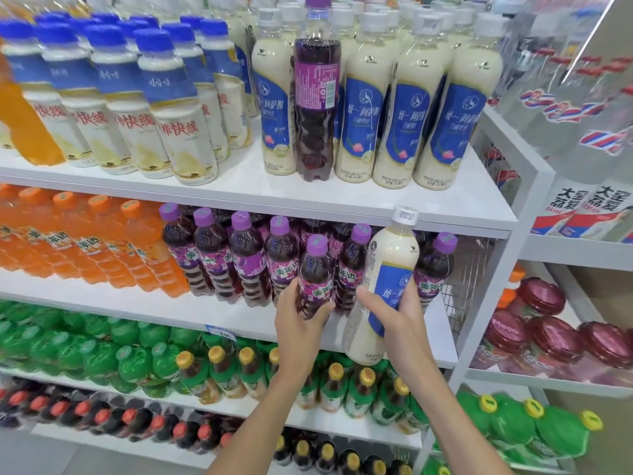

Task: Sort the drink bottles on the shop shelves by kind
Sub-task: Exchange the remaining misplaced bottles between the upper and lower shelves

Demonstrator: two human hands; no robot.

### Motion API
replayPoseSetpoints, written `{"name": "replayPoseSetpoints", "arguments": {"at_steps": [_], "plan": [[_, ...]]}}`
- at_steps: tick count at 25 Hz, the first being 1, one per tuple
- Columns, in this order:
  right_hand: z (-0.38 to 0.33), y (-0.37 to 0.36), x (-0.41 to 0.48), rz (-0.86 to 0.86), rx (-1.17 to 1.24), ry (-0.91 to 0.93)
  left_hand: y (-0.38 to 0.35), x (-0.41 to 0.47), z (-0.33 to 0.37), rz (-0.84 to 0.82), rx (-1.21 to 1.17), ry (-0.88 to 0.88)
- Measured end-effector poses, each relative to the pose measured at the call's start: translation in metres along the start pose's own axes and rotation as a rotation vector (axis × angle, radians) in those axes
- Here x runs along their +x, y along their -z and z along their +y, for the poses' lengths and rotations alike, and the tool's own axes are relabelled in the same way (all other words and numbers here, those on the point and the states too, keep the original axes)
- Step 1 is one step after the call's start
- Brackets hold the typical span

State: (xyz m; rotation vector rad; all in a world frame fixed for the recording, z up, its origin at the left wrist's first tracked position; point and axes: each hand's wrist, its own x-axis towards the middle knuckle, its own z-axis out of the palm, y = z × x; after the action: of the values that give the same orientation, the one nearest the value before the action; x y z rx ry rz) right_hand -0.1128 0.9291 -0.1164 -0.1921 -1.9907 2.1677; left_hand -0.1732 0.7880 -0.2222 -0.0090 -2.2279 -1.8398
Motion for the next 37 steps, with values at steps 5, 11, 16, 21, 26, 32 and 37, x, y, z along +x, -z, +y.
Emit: {"name": "replayPoseSetpoints", "arguments": {"at_steps": [5, 11, 16, 21, 26, 32, 37], "plan": [[0.003, -0.001, 0.0, 0.026, 0.01, -0.01, -0.005, -0.01, -0.003, 0.071, 0.034, 0.148], [0.006, 0.0, -0.003, 0.05, 0.013, -0.014, -0.016, 0.004, -0.008, 0.117, 0.056, 0.177], [0.007, 0.002, -0.001, 0.066, -0.001, -0.012, -0.019, 0.01, -0.011, 0.12, 0.042, 0.154], [0.008, 0.002, -0.001, 0.058, 0.008, -0.003, -0.018, 0.013, -0.007, 0.121, 0.055, 0.114], [0.009, 0.0, -0.002, 0.056, 0.023, -0.01, -0.016, 0.014, -0.001, 0.096, 0.073, 0.134], [0.001, -0.002, 0.003, 0.051, -0.013, 0.024, -0.005, 0.012, 0.01, 0.036, 0.143, 0.261], [-0.016, -0.009, 0.01, 0.024, -0.023, 0.069, 0.015, 0.016, 0.027, 0.018, 0.168, 0.193]]}}
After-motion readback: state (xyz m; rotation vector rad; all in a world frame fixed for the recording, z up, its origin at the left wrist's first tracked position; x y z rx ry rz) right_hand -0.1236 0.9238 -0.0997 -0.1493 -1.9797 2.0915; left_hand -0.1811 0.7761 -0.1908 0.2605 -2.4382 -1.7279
